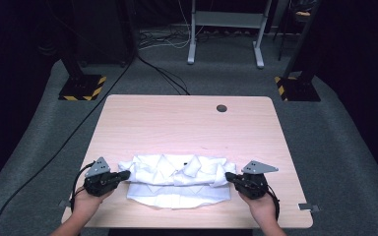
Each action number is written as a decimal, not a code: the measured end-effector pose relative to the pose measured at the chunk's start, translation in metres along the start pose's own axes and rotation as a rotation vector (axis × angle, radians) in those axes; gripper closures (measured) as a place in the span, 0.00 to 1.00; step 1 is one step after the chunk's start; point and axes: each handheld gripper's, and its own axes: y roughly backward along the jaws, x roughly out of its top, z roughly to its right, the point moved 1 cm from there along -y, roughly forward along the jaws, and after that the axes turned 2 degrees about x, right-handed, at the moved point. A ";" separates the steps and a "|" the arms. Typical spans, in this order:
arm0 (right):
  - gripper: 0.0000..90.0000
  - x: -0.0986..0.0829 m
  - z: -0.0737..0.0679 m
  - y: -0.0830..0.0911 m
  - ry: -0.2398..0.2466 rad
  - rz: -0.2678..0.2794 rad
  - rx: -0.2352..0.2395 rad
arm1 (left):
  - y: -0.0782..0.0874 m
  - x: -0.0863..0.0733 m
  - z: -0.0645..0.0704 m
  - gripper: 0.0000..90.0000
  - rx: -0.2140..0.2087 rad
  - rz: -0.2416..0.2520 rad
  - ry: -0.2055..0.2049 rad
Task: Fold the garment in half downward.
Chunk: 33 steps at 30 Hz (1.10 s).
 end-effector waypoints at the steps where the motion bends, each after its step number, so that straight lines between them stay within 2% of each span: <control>1: 0.99 -0.001 0.000 0.000 -0.001 -0.001 0.000 | 0.000 0.000 0.000 0.97 0.000 0.001 0.000; 15: 0.99 -0.004 0.000 0.000 -0.007 -0.011 0.008 | 0.001 -0.001 0.002 0.97 -0.001 -0.003 -0.004; 33: 0.99 -0.015 0.001 -0.005 -0.016 -0.058 0.010 | -0.001 -0.008 0.004 0.97 -0.011 -0.026 -0.006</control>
